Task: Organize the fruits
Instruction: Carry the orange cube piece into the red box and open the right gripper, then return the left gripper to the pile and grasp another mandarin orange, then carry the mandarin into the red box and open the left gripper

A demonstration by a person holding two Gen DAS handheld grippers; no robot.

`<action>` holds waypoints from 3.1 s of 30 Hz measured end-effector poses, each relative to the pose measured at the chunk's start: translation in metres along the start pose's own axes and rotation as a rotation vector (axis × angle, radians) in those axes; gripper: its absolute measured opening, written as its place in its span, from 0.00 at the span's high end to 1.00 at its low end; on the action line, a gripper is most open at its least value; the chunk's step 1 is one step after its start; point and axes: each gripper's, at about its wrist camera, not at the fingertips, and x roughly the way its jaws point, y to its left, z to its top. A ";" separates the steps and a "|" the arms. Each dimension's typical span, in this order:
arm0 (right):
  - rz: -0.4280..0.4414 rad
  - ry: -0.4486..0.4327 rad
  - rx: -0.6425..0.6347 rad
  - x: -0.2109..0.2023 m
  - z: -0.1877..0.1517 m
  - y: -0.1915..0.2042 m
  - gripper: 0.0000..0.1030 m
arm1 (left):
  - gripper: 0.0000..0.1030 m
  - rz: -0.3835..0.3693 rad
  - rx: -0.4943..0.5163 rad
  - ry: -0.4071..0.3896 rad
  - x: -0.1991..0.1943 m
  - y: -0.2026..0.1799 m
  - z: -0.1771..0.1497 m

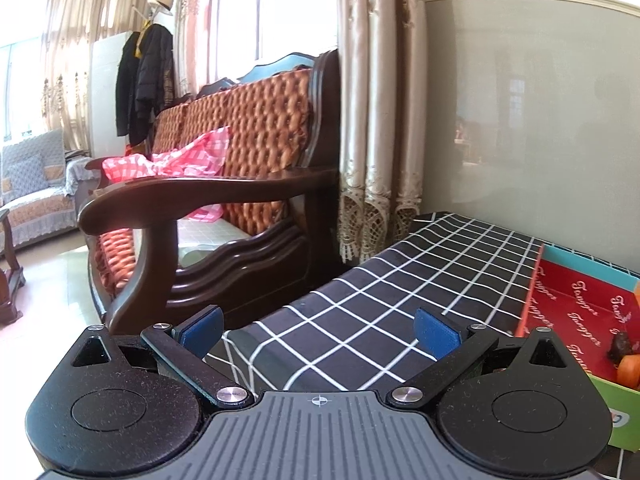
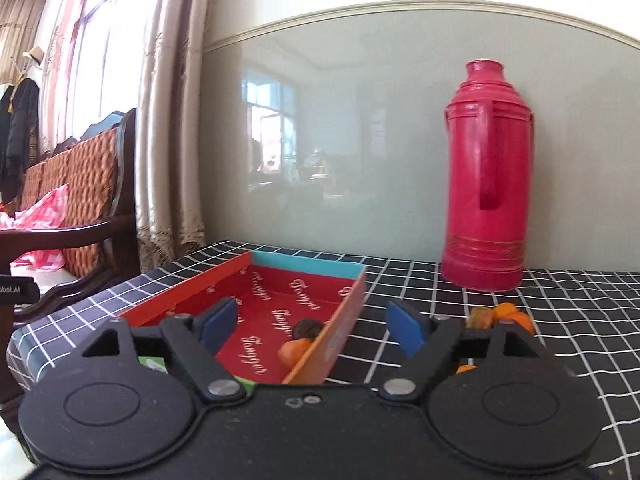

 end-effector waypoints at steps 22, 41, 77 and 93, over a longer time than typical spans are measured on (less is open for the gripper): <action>-0.564 0.038 0.113 -0.032 -0.009 -0.104 0.06 | 0.00 -0.332 0.192 -0.150 -0.070 -0.112 -0.011; -0.874 0.028 0.187 -0.080 -0.022 -0.183 0.06 | 0.01 -0.724 0.475 -0.158 -0.124 -0.228 -0.063; -0.865 0.049 0.282 -0.100 -0.032 -0.223 0.06 | 0.68 -0.806 0.534 0.077 -0.080 -0.299 -0.073; -0.810 0.047 0.263 -0.094 -0.028 -0.208 0.06 | 0.68 -0.629 0.411 -0.148 -0.090 -0.248 -0.044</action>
